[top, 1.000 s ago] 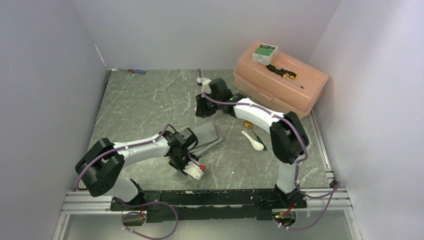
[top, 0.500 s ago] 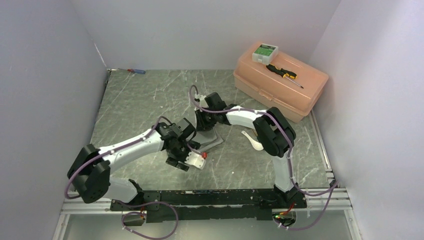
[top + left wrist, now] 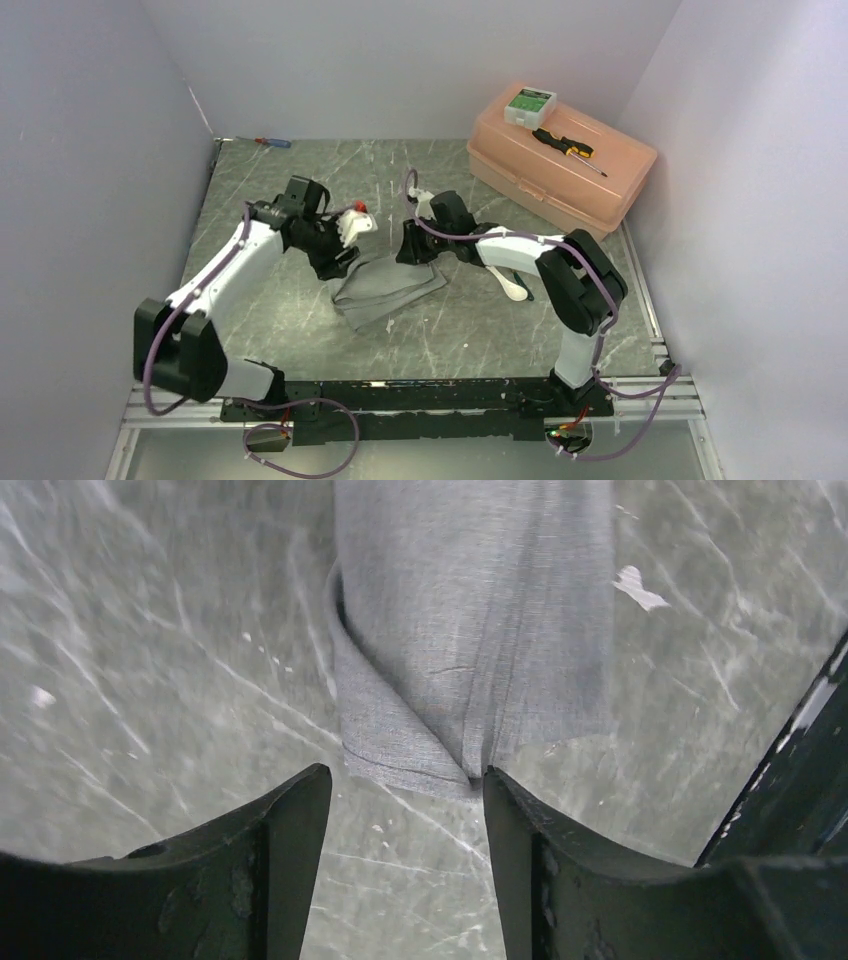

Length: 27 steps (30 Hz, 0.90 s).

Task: Fold the napkin into a case and place the utensils inside
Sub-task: Pick up the 2/3-rectangle-folded napkin at the center of the board.

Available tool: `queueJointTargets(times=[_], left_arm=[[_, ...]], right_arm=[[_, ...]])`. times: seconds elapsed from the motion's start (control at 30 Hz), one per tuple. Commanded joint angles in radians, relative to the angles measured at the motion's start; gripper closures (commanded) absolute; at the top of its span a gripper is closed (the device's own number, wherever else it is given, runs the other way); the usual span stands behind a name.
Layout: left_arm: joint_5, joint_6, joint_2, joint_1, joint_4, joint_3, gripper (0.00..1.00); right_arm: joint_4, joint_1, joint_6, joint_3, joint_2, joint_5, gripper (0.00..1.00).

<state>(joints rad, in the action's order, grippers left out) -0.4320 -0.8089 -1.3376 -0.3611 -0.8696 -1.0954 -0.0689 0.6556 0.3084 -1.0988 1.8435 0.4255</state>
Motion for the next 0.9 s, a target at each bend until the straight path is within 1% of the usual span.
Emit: queueJointTargets(times=[0.0,0.1,0.23,0.33,0.43,0.47,0.5,0.53,0.57,0.6,0.67,0.77,0.83,0.87], left_arm=[[-0.073,0.169,-0.117,0.06,-0.036,-0.06,0.39],[-0.104,0.229,-0.155,0.059,0.005,-0.066,0.44],[-0.058,0.275,-0.219,0.05,0.029,-0.07,0.5],[-0.02,0.303,-0.255,0.051,0.033,-0.061,0.53],[-0.038,0.323,-0.264,0.051,0.039,-0.063,0.53],[-0.051,0.325,-0.262,0.051,0.036,-0.071,0.53],[-0.057,0.325,-0.258,0.051,0.03,-0.083,0.51],[-0.056,0.32,-0.252,0.051,0.019,-0.097,0.5],[-0.06,0.3,-0.244,0.051,0.001,-0.11,0.49],[-0.065,0.275,-0.231,0.051,-0.02,-0.119,0.46],[-0.089,0.19,-0.182,0.052,-0.054,-0.115,0.39],[-0.115,-0.01,-0.055,0.048,-0.068,-0.038,0.33],[-0.1,-0.182,0.041,0.046,-0.087,0.011,0.29],[-0.086,-0.241,0.074,0.045,-0.084,0.028,0.27]], right_arm=[[-0.13,0.037,0.067,0.054,-0.038,0.052,0.73],[-0.134,0.054,0.064,0.071,-0.023,0.04,0.74],[-0.138,0.063,0.054,0.108,-0.032,0.011,0.76],[-0.206,0.078,0.012,0.199,-0.115,-0.017,0.76],[-0.301,0.102,-0.068,0.31,-0.235,-0.066,0.74],[-0.36,0.112,-0.114,0.358,-0.296,-0.082,0.7],[-0.401,0.125,-0.153,0.395,-0.34,-0.105,0.61],[-0.418,0.141,-0.188,0.413,-0.375,-0.127,0.45],[-0.402,0.149,-0.22,0.409,-0.398,-0.148,0.06],[-0.367,0.15,-0.25,0.39,-0.41,-0.165,0.01],[-0.297,0.15,-0.295,0.351,-0.414,-0.209,0.0],[-0.283,0.149,-0.347,0.322,-0.427,-0.279,0.0],[-0.267,0.147,-0.36,0.283,-0.434,-0.371,0.0],[-0.257,0.144,-0.355,0.255,-0.438,-0.414,0.0]])
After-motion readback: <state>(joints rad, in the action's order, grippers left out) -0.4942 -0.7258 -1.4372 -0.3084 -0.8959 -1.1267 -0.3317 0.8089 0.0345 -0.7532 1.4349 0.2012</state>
